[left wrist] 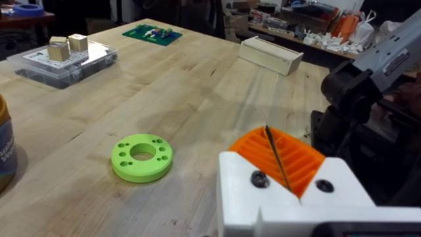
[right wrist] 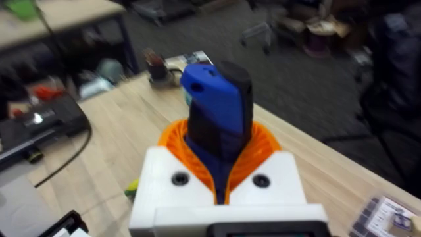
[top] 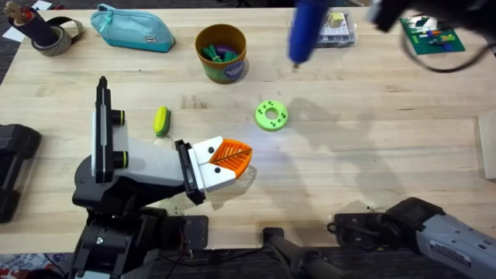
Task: Pick up the gripper from the table and insert it into the empty holder that is missing its gripper. Then pick up a screw, insert it into the mounting hole, and use the screwdriver to tighten it. Finally, clean up the table by picking up the vegetable and placing it into the bucket.
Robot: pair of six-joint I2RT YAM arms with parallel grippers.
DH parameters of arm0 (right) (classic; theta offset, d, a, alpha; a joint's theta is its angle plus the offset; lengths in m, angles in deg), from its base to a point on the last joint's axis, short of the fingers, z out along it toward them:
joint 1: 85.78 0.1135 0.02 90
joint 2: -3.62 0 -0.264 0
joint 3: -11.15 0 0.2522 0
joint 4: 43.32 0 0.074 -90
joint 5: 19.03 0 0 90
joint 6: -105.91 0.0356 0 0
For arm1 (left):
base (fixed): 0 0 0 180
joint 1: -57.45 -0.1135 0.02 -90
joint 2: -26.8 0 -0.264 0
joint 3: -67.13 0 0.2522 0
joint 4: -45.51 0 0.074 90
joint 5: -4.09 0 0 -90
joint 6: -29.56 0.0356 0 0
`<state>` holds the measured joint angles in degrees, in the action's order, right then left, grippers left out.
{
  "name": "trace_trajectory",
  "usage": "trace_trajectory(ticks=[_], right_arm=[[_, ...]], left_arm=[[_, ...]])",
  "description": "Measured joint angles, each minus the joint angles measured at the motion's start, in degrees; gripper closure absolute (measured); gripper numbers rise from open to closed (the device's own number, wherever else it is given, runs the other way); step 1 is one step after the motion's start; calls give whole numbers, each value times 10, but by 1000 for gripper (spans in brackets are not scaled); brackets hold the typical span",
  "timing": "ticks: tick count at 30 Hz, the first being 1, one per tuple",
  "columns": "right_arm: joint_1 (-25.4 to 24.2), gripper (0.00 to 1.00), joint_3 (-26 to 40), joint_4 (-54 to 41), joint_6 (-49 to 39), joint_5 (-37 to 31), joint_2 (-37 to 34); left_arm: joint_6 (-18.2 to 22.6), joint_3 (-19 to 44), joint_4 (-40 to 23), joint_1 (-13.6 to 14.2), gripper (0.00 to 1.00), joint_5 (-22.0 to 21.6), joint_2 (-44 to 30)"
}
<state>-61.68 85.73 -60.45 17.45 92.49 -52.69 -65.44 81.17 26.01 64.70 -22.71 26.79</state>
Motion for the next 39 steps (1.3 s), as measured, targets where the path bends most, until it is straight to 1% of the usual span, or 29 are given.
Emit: trace_trajectory(ticks=[3, 6, 9, 13, 19, 22, 25, 29, 33, 39], right_arm=[[10, 957, -18, 5, 4, 6, -10], [21, 958, -32, 42, 8, 8, -22], [44, 959, -34, 94, 14, 36, -40], [63, 959, -35, 184, 28, 117, -68], [64, 958, -36, 360, 102, 242, -125], [64, 960, -32, 405, 142, 292, -149], [65, 957, -8, 420, 174, 343, -181], [71, 958, 49, 424, 201, 399, -224], [84, 960, 98, 429, 214, 433, -248], [123, 958, 140, 466, 225, 474, -268]], left_arm=[[0, 0, -2, 0, 986, 0, 0], [0, 0, -3, 0, 986, -1, 0], [0, 0, -2, 0, 986, 0, 0], [0, 0, -3, 0, 986, 0, 0], [0, 0, -3, 0, 986, -1, 0], [0, 0, -3, 0, 986, 0, 0], [0, 0, -3, 0, 986, -1, 0], [0, 0, -3, 0, 986, -1, 0], [0, 0, -3, 0, 986, -1, 0], [0, 0, -3, 0, 986, -1, 0]])
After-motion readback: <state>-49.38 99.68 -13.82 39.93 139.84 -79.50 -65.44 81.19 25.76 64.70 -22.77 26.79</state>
